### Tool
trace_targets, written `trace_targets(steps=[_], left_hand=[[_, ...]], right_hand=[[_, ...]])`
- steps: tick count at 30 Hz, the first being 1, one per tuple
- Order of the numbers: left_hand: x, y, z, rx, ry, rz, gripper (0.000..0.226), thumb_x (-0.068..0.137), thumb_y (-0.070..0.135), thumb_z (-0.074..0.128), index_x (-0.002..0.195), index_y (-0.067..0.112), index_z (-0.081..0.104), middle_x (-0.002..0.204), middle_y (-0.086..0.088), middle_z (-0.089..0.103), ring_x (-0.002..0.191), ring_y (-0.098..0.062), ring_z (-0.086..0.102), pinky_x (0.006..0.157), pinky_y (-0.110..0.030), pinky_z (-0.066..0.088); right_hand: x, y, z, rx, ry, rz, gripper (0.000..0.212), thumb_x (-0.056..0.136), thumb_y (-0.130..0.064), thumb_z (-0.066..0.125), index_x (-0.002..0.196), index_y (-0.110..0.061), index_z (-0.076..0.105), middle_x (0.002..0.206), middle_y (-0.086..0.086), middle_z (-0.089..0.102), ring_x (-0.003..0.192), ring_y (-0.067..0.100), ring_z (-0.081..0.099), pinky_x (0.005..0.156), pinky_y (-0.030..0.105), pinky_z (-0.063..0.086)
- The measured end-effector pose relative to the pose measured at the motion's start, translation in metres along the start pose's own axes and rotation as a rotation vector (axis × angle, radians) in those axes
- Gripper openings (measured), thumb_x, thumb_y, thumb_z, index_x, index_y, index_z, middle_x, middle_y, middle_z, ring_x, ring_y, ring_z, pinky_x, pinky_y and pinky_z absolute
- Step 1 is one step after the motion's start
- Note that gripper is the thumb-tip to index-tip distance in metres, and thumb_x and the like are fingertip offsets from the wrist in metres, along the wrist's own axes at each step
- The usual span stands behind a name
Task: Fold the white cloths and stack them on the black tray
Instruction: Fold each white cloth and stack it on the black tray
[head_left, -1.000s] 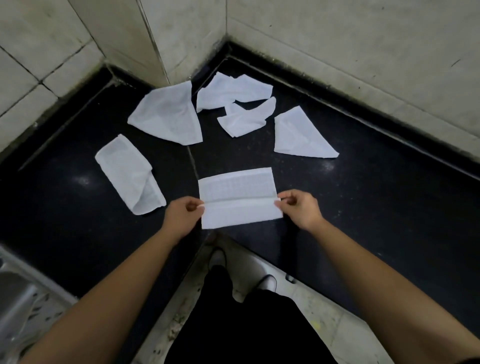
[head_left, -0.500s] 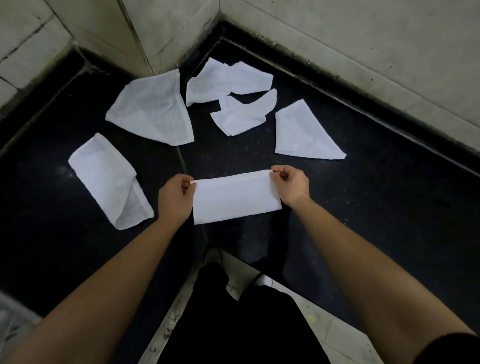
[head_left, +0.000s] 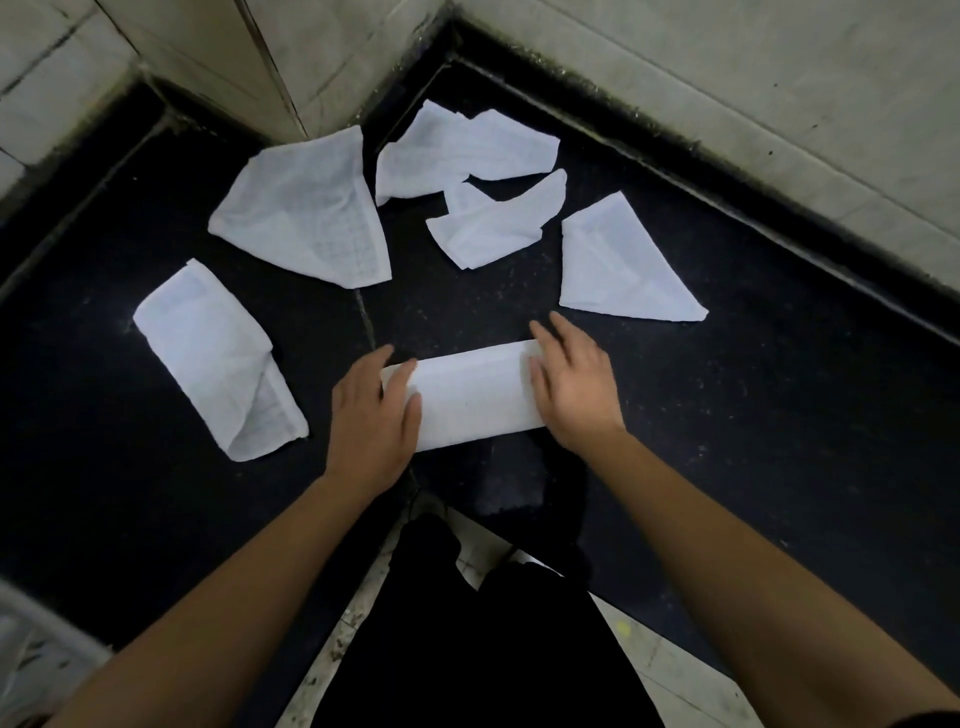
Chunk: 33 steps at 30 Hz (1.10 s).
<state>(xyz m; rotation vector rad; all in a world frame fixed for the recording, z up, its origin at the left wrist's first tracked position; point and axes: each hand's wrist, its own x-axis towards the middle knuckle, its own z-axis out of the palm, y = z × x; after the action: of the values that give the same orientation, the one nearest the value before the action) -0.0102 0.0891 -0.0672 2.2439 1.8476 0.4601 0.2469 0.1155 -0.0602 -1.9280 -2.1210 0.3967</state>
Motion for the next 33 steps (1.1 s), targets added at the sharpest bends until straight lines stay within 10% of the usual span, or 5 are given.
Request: trace_targets(steps=[4, 14, 21, 33], left_hand=[[0.001, 0.005, 0.012, 0.155, -0.224, 0.193, 0.055, 0.105, 0.036, 0.03, 0.153, 0.009, 0.032, 0.164, -0.018, 0.016, 0.152, -0.032, 0.014, 0.118, -0.057, 0.021], [-0.007, -0.004, 0.019, 0.235, -0.392, 0.094, 0.075, 0.099, 0.063, 0.008, 0.158, 0.018, 0.015, 0.166, -0.015, 0.002, 0.153, -0.029, 0.001, 0.121, -0.058, 0.007], [0.02, 0.041, 0.021, 0.213, -0.311, 0.246, 0.073, 0.102, 0.057, 0.018, 0.158, 0.011, 0.013, 0.166, -0.013, 0.002, 0.154, -0.025, -0.002, 0.121, -0.059, 0.004], [0.018, 0.038, 0.042, 0.237, -0.373, 0.21, 0.079, 0.098, 0.063, 0.011, 0.158, 0.011, 0.009, 0.167, -0.008, 0.004, 0.154, -0.022, 0.001, 0.121, -0.055, 0.006]], right_hand=[[-0.008, -0.009, 0.019, -0.25, -0.257, -0.198, 0.063, 0.107, -0.05, 0.017, 0.16, -0.016, 0.013, 0.167, 0.015, 0.001, 0.154, 0.031, 0.001, 0.124, 0.053, 0.01], [-0.015, -0.003, 0.018, -0.204, -0.298, -0.021, 0.08, 0.102, -0.064, 0.016, 0.16, -0.012, -0.002, 0.167, 0.012, -0.012, 0.154, 0.026, -0.012, 0.125, 0.049, -0.001], [-0.026, -0.006, -0.003, -0.046, -0.076, 0.375, 0.061, 0.103, -0.053, 0.034, 0.141, -0.007, 0.047, 0.134, 0.016, 0.052, 0.121, 0.032, 0.049, 0.101, 0.047, 0.043], [0.006, 0.003, -0.021, 0.276, -0.375, 0.68, 0.029, 0.092, -0.053, 0.062, 0.091, -0.025, 0.061, 0.084, -0.008, 0.06, 0.087, 0.015, 0.057, 0.075, 0.031, 0.047]])
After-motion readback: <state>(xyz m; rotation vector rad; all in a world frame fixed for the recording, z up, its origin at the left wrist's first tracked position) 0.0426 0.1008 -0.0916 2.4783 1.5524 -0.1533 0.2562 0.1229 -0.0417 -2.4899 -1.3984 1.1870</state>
